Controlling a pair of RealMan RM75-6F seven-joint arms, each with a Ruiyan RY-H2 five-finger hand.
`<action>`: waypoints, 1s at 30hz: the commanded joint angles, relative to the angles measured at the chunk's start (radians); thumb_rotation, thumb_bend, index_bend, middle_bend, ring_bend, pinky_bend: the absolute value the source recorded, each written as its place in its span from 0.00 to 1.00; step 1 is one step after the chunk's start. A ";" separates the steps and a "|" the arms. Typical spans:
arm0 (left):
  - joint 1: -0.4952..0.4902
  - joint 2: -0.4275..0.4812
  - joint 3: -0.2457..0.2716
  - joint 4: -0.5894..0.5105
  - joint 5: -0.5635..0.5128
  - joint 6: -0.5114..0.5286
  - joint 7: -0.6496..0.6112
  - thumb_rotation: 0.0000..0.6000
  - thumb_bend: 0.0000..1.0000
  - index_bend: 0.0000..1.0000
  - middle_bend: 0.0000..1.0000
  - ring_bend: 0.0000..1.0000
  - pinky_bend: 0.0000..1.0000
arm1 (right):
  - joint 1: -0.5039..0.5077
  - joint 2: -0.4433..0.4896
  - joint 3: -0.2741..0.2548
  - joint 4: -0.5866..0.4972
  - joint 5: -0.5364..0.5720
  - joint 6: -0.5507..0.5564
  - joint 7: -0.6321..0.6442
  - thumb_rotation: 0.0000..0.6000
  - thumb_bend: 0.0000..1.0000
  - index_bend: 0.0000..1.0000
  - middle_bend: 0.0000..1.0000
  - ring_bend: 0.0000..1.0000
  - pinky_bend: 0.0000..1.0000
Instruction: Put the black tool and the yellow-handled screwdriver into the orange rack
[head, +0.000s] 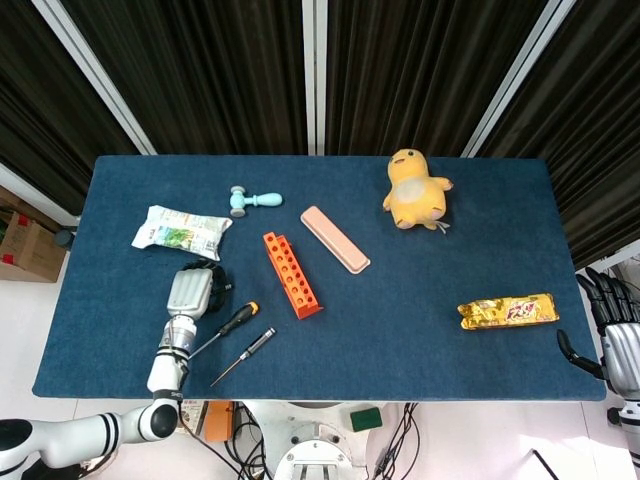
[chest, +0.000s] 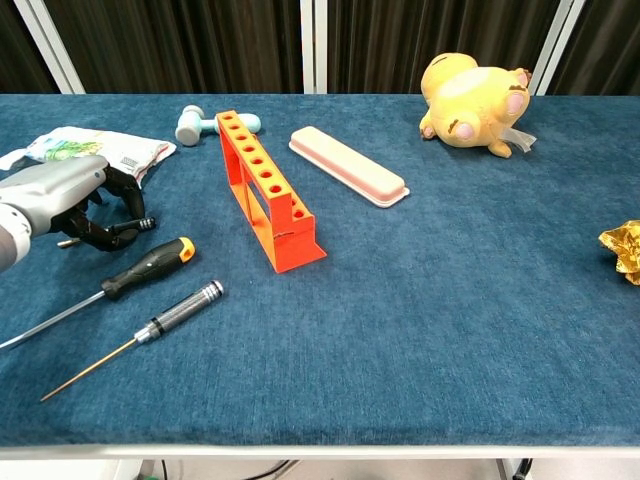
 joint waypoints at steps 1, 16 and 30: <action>0.000 -0.004 0.000 0.005 0.000 0.002 0.001 1.00 0.36 0.51 0.38 0.22 0.26 | 0.000 0.000 0.000 0.000 0.000 0.000 0.001 1.00 0.39 0.00 0.00 0.00 0.00; 0.029 0.023 0.000 -0.048 0.058 0.064 -0.034 1.00 0.37 0.57 0.40 0.24 0.28 | 0.002 -0.001 0.001 0.003 0.003 -0.005 0.001 1.00 0.39 0.00 0.00 0.00 0.00; 0.138 0.267 -0.118 -0.342 0.200 0.167 -0.429 1.00 0.37 0.60 0.43 0.25 0.28 | 0.005 -0.007 -0.002 -0.007 0.002 -0.013 -0.016 1.00 0.39 0.00 0.00 0.00 0.00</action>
